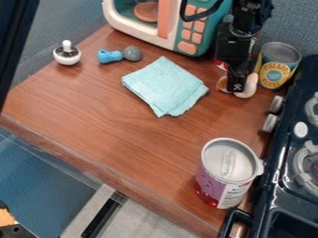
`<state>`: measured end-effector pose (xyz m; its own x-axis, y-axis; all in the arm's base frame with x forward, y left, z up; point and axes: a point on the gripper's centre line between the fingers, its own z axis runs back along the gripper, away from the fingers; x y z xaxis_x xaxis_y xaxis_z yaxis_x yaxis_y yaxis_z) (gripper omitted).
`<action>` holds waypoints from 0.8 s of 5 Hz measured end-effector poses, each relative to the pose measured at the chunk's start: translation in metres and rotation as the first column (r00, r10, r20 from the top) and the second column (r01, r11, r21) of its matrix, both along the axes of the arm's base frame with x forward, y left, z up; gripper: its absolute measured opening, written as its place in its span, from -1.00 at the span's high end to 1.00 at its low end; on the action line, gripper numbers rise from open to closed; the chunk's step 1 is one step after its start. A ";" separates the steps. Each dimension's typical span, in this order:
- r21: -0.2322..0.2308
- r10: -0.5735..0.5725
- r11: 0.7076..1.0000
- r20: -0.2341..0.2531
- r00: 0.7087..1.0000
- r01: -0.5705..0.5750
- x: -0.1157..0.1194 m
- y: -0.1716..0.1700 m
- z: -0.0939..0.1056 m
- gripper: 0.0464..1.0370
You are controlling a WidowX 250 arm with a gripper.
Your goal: Take the toy to the left part of the table
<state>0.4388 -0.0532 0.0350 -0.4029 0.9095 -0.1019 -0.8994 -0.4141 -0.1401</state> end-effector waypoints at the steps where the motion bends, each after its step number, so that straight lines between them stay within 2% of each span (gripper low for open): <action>1: -0.004 0.019 1.000 -0.001 1.000 -0.019 -0.003 0.005 0.004 0.25; 2: -0.055 0.052 0.997 -0.003 0.999 -0.053 0.000 0.012 0.011 0.25; 4: -0.007 0.168 0.986 0.056 0.984 -0.168 -0.039 0.065 0.052 0.36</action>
<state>0.4002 0.0117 0.0868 -0.5432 0.8294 -0.1306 -0.8079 -0.5587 -0.1874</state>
